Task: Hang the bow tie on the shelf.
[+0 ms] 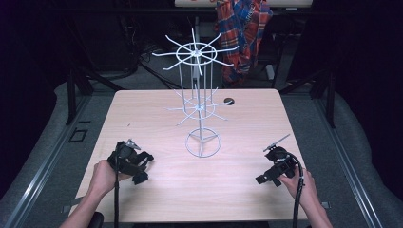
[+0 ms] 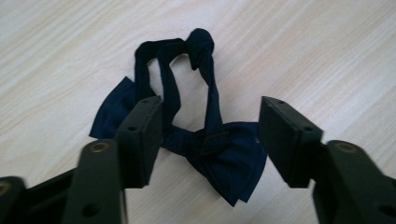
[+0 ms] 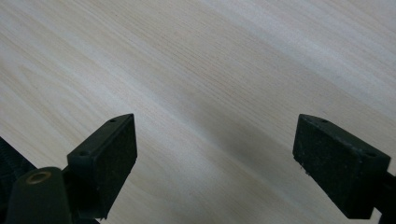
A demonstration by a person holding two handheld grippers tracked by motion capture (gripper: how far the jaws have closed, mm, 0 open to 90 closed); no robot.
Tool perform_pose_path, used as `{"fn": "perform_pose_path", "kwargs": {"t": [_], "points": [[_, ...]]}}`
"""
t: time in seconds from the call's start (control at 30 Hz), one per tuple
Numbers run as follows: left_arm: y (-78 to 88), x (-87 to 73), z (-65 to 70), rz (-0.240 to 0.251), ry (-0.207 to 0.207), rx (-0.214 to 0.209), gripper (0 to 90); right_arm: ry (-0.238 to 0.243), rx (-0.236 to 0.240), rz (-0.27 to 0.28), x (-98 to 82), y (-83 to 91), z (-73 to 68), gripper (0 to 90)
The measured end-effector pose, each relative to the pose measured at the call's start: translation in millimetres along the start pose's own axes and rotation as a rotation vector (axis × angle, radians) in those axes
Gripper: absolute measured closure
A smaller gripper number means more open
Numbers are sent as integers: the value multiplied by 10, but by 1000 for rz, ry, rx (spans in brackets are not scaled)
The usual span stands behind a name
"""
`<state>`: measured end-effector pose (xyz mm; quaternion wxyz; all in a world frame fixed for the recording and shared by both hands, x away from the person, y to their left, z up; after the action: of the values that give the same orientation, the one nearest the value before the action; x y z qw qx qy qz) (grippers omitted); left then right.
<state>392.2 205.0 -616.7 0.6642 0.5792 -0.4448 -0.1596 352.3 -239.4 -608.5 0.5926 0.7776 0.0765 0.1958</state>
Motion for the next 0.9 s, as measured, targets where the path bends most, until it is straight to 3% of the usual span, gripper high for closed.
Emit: {"fn": "perform_pose_path", "kwargs": {"t": [0.03,0.17,0.2,0.27,0.4,0.53,0.57,0.6,0.7,0.73,0.8,0.9], "points": [[-16,-5,0,-8,1,-1,499,0,-1,16,17,-16,-8,133],[-62,-26,-2,-37,-2,-9,599,-2,3,-5,-5,-22,-21,133],[-91,-44,0,-56,-10,-9,623,-26,-4,14,10,-42,-23,134],[-113,-53,11,-65,-11,-20,672,0,2,-15,-5,-34,-4,134],[-133,-51,35,-72,-22,-24,798,-1,3,-4,-8,-27,-21,134],[-136,-58,32,-69,-17,-35,860,-13,-8,6,4,-41,-12,134],[-129,-58,32,-70,-20,-35,864,7,-6,-16,-5,-28,2,134],[-123,-52,32,-65,-21,-31,867,-25,-3,13,10,-43,-23,134],[-78,-38,46,-47,-26,-30,873,-3,2,-2,-9,-11,-21,134],[-61,-31,48,-41,-30,-30,874,5,-15,-4,-16,7,-8,134],[-9,-3,51,-9,-20,-32,875,-6,11,11,-11,14,-46,134],[55,23,34,29,-6,-36,876,-1,-11,13,-1,16,-13,134]]}}
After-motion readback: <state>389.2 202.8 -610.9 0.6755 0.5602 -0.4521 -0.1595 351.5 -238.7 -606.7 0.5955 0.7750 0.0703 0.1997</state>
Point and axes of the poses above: each handheld gripper's, and its own axes: y roughly backward along the jaws, x roughly out of its top, z roughly to its right, the point moved 10 cm from there along -y, roughly forward along the jaws, and after that the axes turned 9 degrees about -y, right-handed, at the moved point
